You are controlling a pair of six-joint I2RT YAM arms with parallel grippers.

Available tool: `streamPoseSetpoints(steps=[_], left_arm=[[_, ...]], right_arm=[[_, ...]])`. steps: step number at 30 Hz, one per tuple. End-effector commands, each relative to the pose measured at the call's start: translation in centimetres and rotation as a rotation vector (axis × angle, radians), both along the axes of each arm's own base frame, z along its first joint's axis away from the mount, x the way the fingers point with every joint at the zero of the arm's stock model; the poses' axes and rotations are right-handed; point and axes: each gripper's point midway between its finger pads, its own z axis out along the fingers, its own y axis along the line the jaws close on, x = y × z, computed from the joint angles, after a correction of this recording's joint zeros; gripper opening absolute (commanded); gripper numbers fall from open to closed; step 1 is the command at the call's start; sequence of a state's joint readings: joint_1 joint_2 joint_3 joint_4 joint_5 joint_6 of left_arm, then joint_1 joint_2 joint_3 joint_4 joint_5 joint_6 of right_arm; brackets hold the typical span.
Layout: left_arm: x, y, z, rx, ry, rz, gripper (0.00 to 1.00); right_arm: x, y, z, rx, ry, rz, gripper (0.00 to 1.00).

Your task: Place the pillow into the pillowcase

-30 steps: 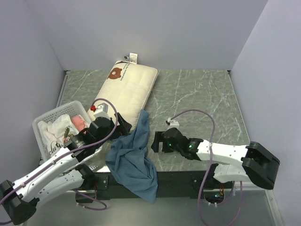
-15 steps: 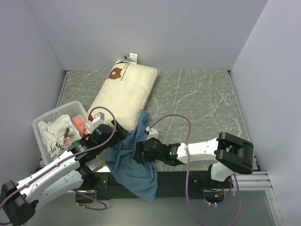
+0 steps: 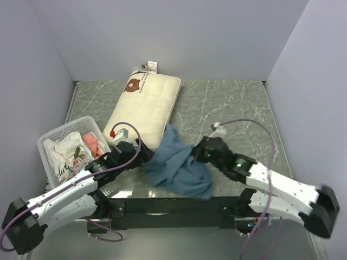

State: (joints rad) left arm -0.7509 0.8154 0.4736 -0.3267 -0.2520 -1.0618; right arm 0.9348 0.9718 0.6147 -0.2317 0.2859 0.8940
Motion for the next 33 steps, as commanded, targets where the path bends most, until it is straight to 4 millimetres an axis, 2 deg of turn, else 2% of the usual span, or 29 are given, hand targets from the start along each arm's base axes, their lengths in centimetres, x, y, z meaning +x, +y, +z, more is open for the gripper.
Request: streamPoseSetpoints(steps=[1,3,4,5,6,7,9,10,11,13,15,16,18,19,20,21,22,23,24,25,26,27,28,29,30,32,33], left_arm=[[0.9,-4.4,3.8,-0.079,-0.112,-0.19,0.99],[0.9,-5.3,3.6,-0.067,-0.102,-0.223,0.99],[1.1,-6.0,4.3,-0.069,-0.117,-0.245,0.99],[1.3,-6.3,3.8,-0.049,-0.099,-0.25,0.99],[1.3,-6.7,3.7,-0.037,-0.096,-0.259,0.98],[1.7,-7.0,4.2,-0.028,-0.106,-0.262,0.96],[2.1,-7.4,3.4,-0.001,-0.082,-0.259,0.95],[2.5,-7.7,3.8,-0.002,-0.087,-0.256,0.93],[2.8,-7.9,3.2,0.013,-0.074,-0.251,0.92],[3.5,-8.6,4.1,0.0,-0.091,-0.247,0.93],[4.1,-9.1,4.5,0.002,-0.102,-0.239,0.95],[4.7,-9.6,5.5,0.0,-0.126,-0.244,0.96],[5.6,-9.9,4.5,0.073,-0.109,-0.25,0.97],[7.6,-10.6,4.8,0.156,-0.115,-0.226,0.98],[8.8,-10.1,6.1,0.243,-0.139,-0.185,0.98],[9.5,-10.3,4.9,0.312,-0.119,-0.182,0.99],[9.9,-10.5,4.9,0.359,-0.126,-0.174,1.0],[11.1,-10.7,6.1,0.404,-0.152,-0.157,0.99],[11.7,-10.9,4.2,0.464,-0.116,-0.168,0.99],[12.2,-11.4,4.0,0.486,-0.113,-0.177,0.99],[13.0,-12.1,4.7,0.506,-0.128,-0.187,0.99],[13.5,-12.6,2.8,0.547,-0.099,-0.199,0.99],[13.9,-12.8,2.1,0.566,-0.087,-0.198,0.99],[14.6,-13.3,2.4,0.572,-0.089,-0.187,0.99],[14.6,-12.8,-0.1,0.638,-0.038,-0.186,0.99],[15.1,-12.3,-1.8,0.677,0.006,-0.163,0.99],[15.0,-11.9,-3.4,0.703,0.037,-0.159,0.92]], right_arm=[[3.4,-8.5,5.5,-0.096,-0.13,-0.215,0.0],[4.7,-10.0,6.8,-0.136,-0.144,-0.236,0.01],[6.0,-11.5,8.3,-0.138,-0.157,-0.29,0.08],[6.6,-11.9,8.6,-0.147,-0.153,-0.293,0.11],[7.3,-11.9,7.8,-0.181,-0.117,-0.277,0.13],[7.9,-12.4,8.7,-0.189,-0.116,-0.298,0.15],[8.6,-13.0,8.5,-0.219,-0.102,-0.319,0.3],[8.6,-13.2,8.7,-0.221,-0.108,-0.325,0.49],[8.5,-13.3,8.8,-0.221,-0.111,-0.33,0.58],[8.2,-13.8,8.9,-0.221,-0.123,-0.348,0.74],[7.6,-14.2,9.2,-0.218,-0.134,-0.36,0.83],[7.3,-14.7,8.8,-0.234,-0.124,-0.372,0.84],[6.8,-14.7,8.7,-0.219,-0.133,-0.364,0.85],[6.6,-13.9,6.9,-0.209,-0.108,-0.33,0.85],[6.4,-13.7,5.7,-0.22,-0.081,-0.321,0.84],[6.4,-13.5,5.0,-0.228,-0.067,-0.318,0.85],[6.4,-13.2,4.2,-0.234,-0.049,-0.309,0.85],[6.3,-13.0,3.0,-0.242,-0.032,-0.299,0.85],[6.2,-13.0,2.4,-0.246,-0.021,-0.299,0.85],[6.2,-13.0,2.0,-0.251,-0.013,-0.3,0.84],[6.1,-13.1,1.4,-0.256,-0.008,-0.302,0.84],[6.1,-13.1,1.1,-0.256,-0.008,-0.299,0.85],[6.0,-13.1,0.8,-0.259,-0.004,-0.296,0.85],[5.9,-12.8,0.3,-0.254,0.005,-0.282,0.85],[5.8,-12.6,0.1,-0.249,0.01,-0.27,0.85],[6.0,-12.2,-0.9,-0.243,0.025,-0.26,0.85],[6.1,-11.9,-1.2,-0.242,0.03,-0.253,0.87]])
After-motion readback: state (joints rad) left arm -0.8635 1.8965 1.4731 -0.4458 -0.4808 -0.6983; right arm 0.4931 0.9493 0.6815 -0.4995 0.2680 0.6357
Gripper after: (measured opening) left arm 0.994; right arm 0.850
